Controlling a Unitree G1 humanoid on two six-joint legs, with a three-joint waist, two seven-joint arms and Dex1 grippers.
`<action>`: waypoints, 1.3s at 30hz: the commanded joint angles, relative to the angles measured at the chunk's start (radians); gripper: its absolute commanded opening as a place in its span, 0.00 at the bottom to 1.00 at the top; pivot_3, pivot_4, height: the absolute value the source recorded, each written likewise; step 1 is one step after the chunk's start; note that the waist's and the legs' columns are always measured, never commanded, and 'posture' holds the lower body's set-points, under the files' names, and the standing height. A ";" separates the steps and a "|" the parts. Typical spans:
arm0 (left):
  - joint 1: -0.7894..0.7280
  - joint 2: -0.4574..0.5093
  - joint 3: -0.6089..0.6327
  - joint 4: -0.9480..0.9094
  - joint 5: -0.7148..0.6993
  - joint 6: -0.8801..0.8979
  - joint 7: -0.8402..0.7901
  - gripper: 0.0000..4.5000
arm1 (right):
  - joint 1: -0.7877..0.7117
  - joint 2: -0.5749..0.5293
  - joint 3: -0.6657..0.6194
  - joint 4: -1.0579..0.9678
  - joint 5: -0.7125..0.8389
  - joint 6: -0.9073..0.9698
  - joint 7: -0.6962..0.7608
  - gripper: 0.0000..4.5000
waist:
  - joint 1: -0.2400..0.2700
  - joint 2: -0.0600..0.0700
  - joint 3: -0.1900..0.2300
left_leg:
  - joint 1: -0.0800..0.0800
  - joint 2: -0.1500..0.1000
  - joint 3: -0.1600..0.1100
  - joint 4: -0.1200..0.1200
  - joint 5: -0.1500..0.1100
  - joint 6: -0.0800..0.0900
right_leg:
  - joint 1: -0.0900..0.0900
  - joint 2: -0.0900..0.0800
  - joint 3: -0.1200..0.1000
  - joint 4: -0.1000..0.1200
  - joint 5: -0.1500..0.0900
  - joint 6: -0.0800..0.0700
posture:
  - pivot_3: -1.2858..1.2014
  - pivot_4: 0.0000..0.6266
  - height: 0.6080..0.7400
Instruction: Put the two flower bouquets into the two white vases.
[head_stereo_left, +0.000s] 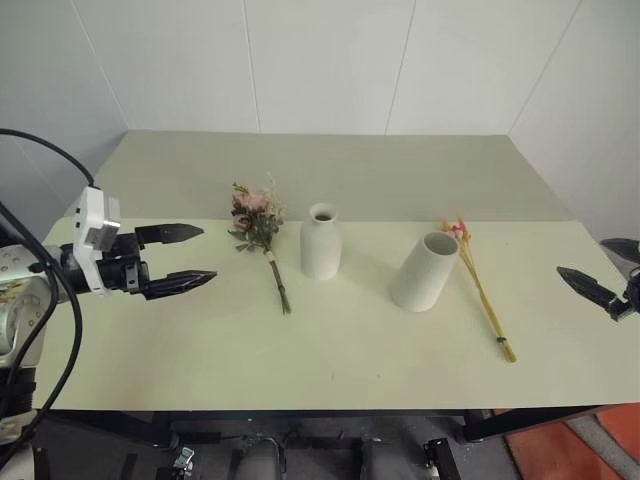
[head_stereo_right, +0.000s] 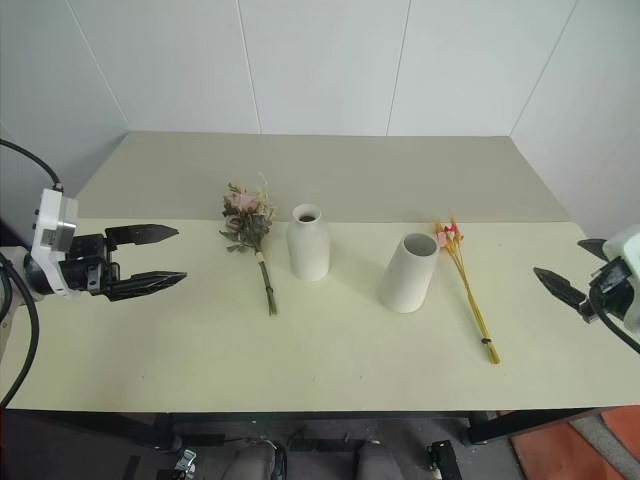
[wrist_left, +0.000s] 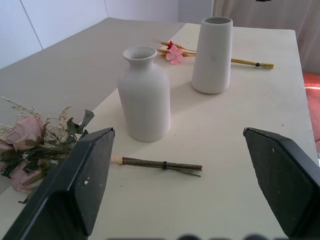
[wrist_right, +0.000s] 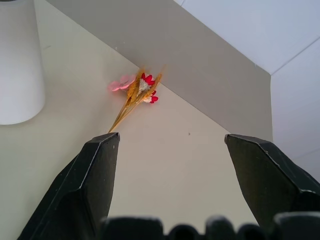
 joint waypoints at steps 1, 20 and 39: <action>-0.001 0.004 0.022 -0.022 -0.005 -0.025 -0.002 1.00 | -0.010 -0.026 -0.015 -0.007 0.013 -0.005 0.007 0.88 | 0.000 0.000 0.000 | 0.000 0.000 0.000 0.000 0.000 0.000 | 0.000 0.000 0.000 0.000 0.000 0.000 | 0.52 0.24 1.00; -0.063 -0.055 -0.083 -0.037 0.026 -0.045 -0.011 1.00 | -0.227 -0.096 0.336 0.051 -0.060 0.285 -0.087 0.88 | -0.002 0.000 0.000 | 0.000 0.000 0.001 0.000 0.000 0.000 | -0.001 0.000 0.001 0.000 -0.001 -0.002 | 0.52 0.24 1.00; -0.205 -0.164 -0.218 0.074 0.110 -0.129 -0.061 1.00 | -0.864 0.103 0.851 0.808 -0.219 0.402 0.027 0.84 | -0.007 0.000 0.000 | -0.014 0.000 0.002 0.000 0.000 0.000 | -0.016 0.002 0.003 0.001 0.009 -0.003 | 0.52 0.24 1.00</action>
